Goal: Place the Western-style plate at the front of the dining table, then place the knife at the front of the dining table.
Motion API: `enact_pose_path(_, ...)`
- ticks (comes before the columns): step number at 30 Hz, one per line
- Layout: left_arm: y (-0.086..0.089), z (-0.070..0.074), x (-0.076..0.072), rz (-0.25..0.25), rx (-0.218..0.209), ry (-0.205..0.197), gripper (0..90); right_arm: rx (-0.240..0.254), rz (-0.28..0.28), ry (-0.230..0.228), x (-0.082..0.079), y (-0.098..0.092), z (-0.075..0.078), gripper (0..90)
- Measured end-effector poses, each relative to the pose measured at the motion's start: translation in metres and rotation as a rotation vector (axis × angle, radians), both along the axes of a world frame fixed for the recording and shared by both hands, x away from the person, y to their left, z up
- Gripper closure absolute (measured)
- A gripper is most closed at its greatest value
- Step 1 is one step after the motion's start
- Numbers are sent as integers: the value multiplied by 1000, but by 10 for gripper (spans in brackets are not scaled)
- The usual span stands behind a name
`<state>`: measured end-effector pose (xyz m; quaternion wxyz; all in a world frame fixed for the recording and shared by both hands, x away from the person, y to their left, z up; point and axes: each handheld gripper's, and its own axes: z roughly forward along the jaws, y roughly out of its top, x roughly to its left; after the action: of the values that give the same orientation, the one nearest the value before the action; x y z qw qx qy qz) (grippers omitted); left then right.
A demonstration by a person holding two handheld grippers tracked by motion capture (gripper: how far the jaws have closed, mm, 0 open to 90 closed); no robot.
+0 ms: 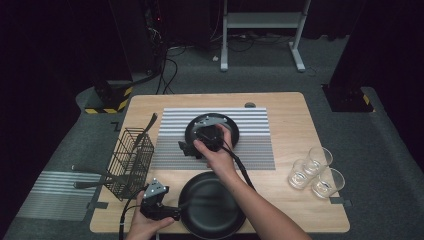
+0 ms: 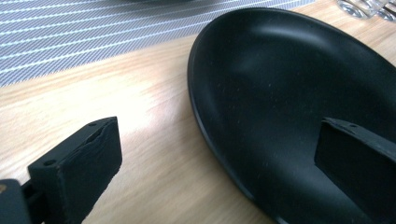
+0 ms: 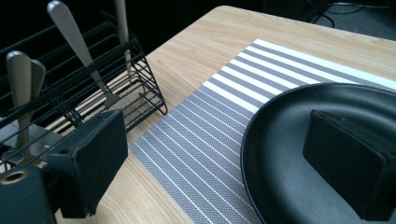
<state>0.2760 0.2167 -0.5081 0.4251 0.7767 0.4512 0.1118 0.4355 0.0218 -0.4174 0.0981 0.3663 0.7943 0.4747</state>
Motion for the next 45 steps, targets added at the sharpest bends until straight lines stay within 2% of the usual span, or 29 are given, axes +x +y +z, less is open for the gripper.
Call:
enact_pose_path(3,2,-1,-4,7,23,-18,16,7,5,0,-1,3,2,82)
enact_pose_path(5,4,-1,-6,6,13,-15,15,8,9,0,-2,5,2,85)
enact_pose_path(7,5,-1,-8,4,30,-23,15,11,14,-3,-2,8,4,89)
enact_pose_path(12,10,0,-9,11,20,-25,16,32,22,2,-2,12,7,129)
enact_pose_path(20,14,-4,-9,7,54,-43,33,62,35,-2,0,27,11,157)
enact_pose_path(24,15,-3,-9,11,37,-42,33,69,50,-1,4,36,10,165)
enact_pose_path(28,15,-3,-9,12,29,-40,36,59,39,1,10,44,8,172)
enact_pose_path(37,14,-4,-8,14,26,-29,41,77,28,3,19,55,9,193)
enact_pose_path(42,14,-4,-7,13,22,-25,41,69,29,3,21,59,9,246)
enact_pose_path(45,14,-5,-7,14,24,-23,42,81,24,9,23,61,9,295)
